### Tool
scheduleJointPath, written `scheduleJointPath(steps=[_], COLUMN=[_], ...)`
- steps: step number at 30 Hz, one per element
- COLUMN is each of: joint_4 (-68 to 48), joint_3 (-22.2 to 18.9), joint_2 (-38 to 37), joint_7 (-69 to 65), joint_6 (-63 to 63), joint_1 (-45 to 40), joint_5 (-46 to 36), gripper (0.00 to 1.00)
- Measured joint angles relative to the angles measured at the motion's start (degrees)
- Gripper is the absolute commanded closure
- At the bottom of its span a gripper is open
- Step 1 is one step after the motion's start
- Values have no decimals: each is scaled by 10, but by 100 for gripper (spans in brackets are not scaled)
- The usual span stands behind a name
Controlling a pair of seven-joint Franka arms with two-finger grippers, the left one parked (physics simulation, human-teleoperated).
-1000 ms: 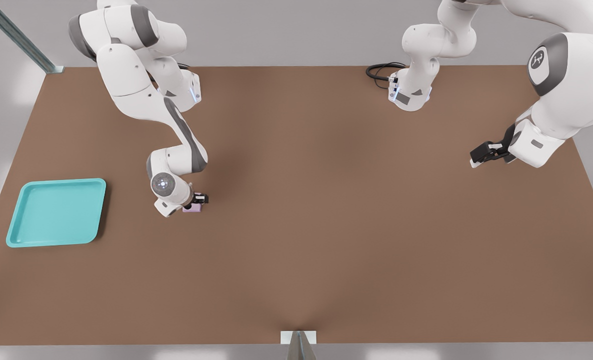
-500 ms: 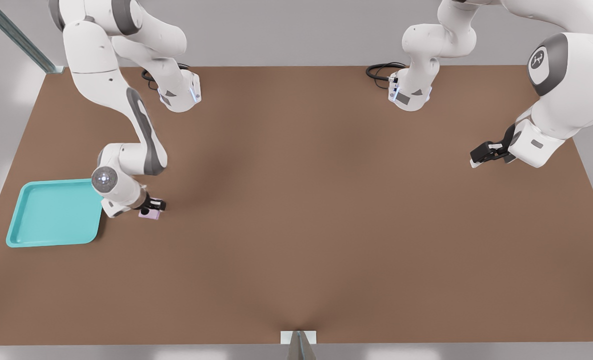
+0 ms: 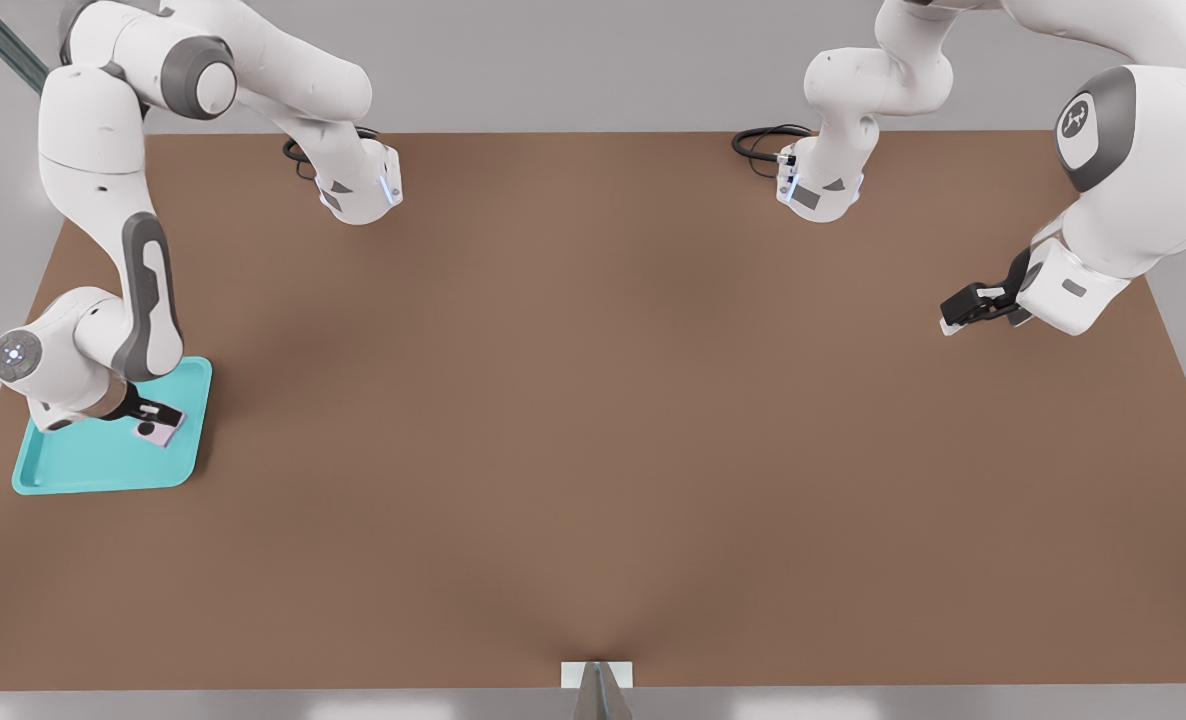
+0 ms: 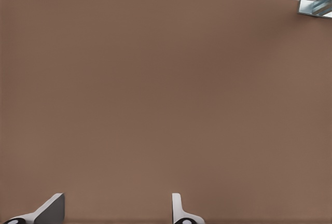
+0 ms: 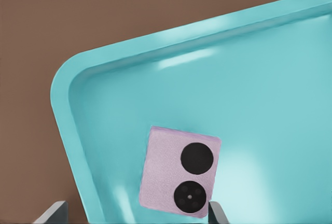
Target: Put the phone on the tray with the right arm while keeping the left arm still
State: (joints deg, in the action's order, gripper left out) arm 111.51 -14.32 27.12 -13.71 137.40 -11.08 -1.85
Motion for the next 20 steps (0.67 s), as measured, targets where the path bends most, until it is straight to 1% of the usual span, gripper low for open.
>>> scheduleJointPath(steps=[1, 2, 3, 5, 6, 8, 9, 10, 11, 13, 14, 15, 16, 18, 20], joint_4=[-4, -34, -84, -155, -173, -178, -181, -209, -249, -288, -293, -288, -284, -280, -278], joint_3=[12, 32, 46, 67, 92, 157, 176, 175, 161, 143, 104, 78, 65, 50, 45], joint_2=[-18, -40, -59, -123, -153, -196, -207, -202, -184, -165, -164, -168, -170, -172, -173], joint_7=[-13, -22, -26, -24, -16, 6, 16, 26, 34, 50, 56, 62, 67, 77, 86], joint_6=[-5, -23, -51, -115, -150, -207, -233, -259, -287, -336, -355, -370, -383, -404, -419], joint_1=[-1, 5, 28, 98, 119, 146, 164, 190, 213, 208, 229, 243, 252, 267, 276], joint_5=[-7, -15, -17, -4, 6, 26, 33, 36, 36, 36, 35, 33, 32, 30, 29], gripper=[0, 0, 0, 0, 0, 0, 0, 0, 0, 0, 0, 0, 0, 0, 0])
